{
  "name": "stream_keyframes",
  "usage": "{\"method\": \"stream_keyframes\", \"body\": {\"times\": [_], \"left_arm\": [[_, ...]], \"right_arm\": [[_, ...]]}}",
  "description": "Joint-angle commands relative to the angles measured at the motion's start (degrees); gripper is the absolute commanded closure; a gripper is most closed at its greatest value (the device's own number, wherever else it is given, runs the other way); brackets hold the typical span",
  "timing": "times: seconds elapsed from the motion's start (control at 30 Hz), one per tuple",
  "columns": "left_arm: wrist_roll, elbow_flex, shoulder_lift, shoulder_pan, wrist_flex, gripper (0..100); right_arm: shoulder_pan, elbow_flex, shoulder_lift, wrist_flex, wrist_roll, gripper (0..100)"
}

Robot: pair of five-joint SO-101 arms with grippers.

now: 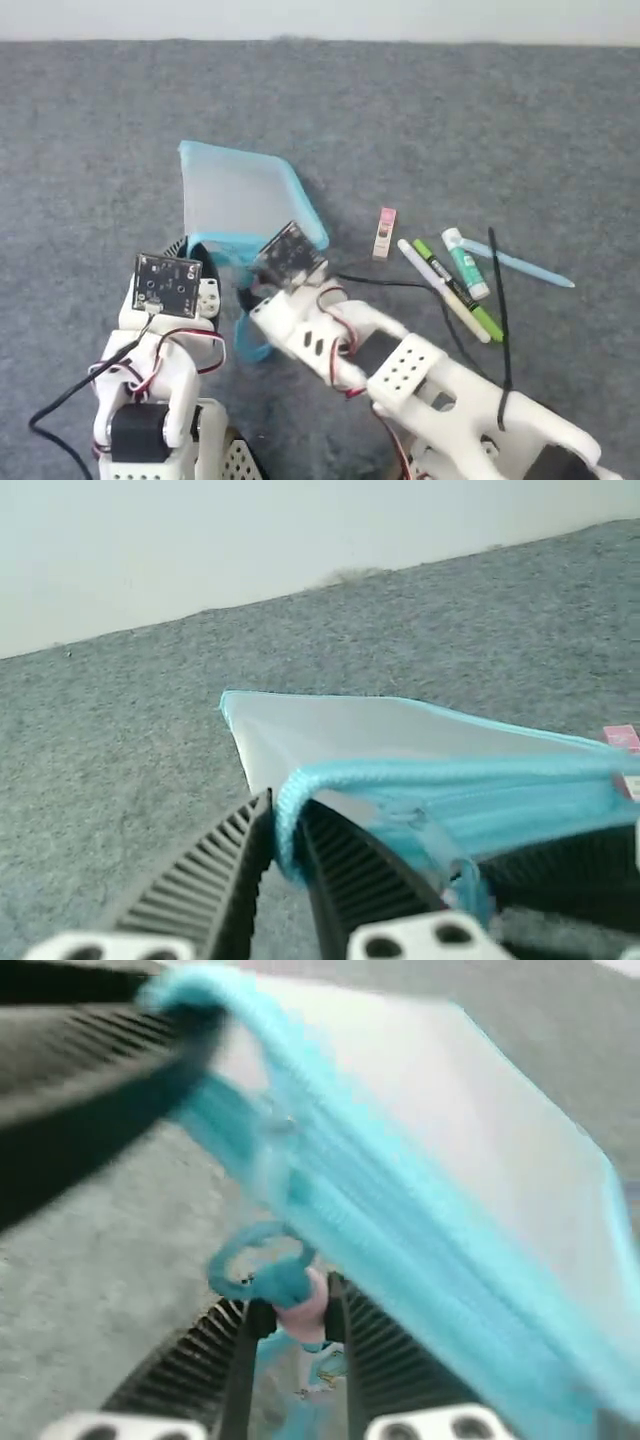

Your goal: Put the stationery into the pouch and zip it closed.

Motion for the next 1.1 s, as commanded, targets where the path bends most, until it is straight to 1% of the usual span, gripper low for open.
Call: {"method": "stream_keyframes", "body": {"times": [0.0,0.07,0.17,0.23,0.3,0.33,0.43,0.57,0.67,0.77,0.87,0.97,1.07], "left_arm": [[-0.5,-0.7,-0.6,0.3,-1.1,99],[-0.5,1.3,-0.6,0.4,-2.7,99],[-0.5,5.3,-0.6,0.3,-6.5,99],[-0.5,8.5,-0.6,0.3,-9.3,99],[-0.4,11.1,-0.6,0.4,-12.0,99],[-0.4,12.1,-0.6,0.4,-13.0,99],[-0.3,13.1,-0.6,0.6,-14.0,99],[4.8,13.1,-0.6,0.7,-14.2,99],[5.4,13.1,-0.6,0.7,-15.3,98],[5.4,13.1,-0.6,1.8,-15.2,92],[5.5,13.7,-0.5,4.7,-14.9,83],[5.3,15.2,-0.6,6.9,-15.3,82],[5.3,15.6,-0.6,7.3,-15.9,82]], "right_arm": [[8.4,-4.9,-6.8,14.9,-0.9,99.1],[11.8,-7.0,-10.9,25.1,-0.5,99.1],[14.7,-10.5,-17.8,38.0,-0.1,99.1],[15.3,-12.0,-21.5,43.3,4.2,99.1],[15.5,-12.2,-24.1,45.2,9.8,99.1],[15.5,-12.3,-24.7,45.8,10.8,99.1],[15.5,-12.5,-24.3,47.3,11.4,99.1],[15.3,-12.6,-24.5,48.9,14.5,99.1],[13.6,-13.5,-24.6,51.2,15.5,99.1],[7.9,-14.1,-24.7,54.3,19.2,99.1],[3.0,-14.0,-24.7,55.6,19.8,99.1],[2.4,-14.0,-25.8,56.7,20.1,99.1],[2.2,-14.0,-29.5,58.9,20.3,99.1]]}}
